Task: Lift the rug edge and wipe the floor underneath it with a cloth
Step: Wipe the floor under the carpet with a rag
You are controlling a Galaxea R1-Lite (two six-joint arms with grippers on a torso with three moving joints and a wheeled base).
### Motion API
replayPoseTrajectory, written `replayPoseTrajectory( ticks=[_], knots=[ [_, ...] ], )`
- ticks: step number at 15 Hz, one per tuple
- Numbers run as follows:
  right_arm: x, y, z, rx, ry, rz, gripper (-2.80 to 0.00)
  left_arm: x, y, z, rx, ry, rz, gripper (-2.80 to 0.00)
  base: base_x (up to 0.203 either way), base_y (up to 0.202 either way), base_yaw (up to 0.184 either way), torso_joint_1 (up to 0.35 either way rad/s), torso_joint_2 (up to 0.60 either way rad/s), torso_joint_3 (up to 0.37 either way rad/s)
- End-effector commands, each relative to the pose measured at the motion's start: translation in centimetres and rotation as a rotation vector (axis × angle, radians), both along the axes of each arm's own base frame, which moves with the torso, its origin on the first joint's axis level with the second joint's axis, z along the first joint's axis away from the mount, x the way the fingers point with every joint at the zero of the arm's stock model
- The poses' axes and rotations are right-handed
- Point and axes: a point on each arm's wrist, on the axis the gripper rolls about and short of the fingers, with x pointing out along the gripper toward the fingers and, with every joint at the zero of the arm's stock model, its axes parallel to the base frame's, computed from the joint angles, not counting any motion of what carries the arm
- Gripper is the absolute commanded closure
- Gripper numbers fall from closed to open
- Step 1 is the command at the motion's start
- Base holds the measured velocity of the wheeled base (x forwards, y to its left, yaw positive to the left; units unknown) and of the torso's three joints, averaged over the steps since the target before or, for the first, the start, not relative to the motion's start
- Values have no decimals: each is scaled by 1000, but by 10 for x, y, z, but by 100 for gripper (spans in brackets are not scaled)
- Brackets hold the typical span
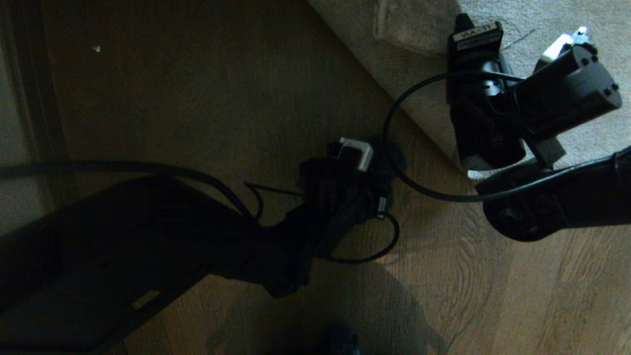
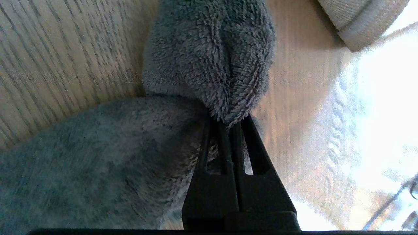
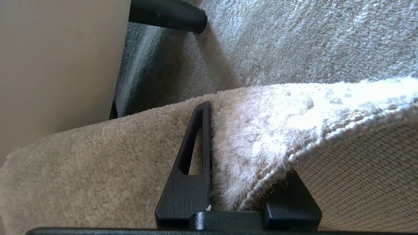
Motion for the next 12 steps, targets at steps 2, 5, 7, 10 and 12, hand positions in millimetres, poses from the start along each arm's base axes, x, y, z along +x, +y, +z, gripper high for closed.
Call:
replayPoseTrajectory(
  ticks=[2, 5, 7, 10, 12],
  knots=[
    [0, 0, -1, 6, 1, 0, 0, 16, 3, 2, -21, -22, 35, 0, 0, 0, 0, 0, 0, 0],
    [1, 1, -3, 4, 5, 1, 0, 28, 11, 14, -52, -51, 84, 0, 0, 0, 0, 0, 0, 0],
    [3, 2, -6, -1, 12, 1, 0, 32, 11, 24, -79, -79, 92, 0, 0, 0, 0, 0, 0, 0],
    [4, 3, -8, -3, 17, 1, 0, 40, 13, 35, -108, -109, 107, 0, 0, 0, 0, 0, 0, 0],
    [5, 3, -8, -4, 18, 1, 0, 49, 20, 39, -120, -122, 136, 0, 0, 0, 0, 0, 0, 0]
  ],
)
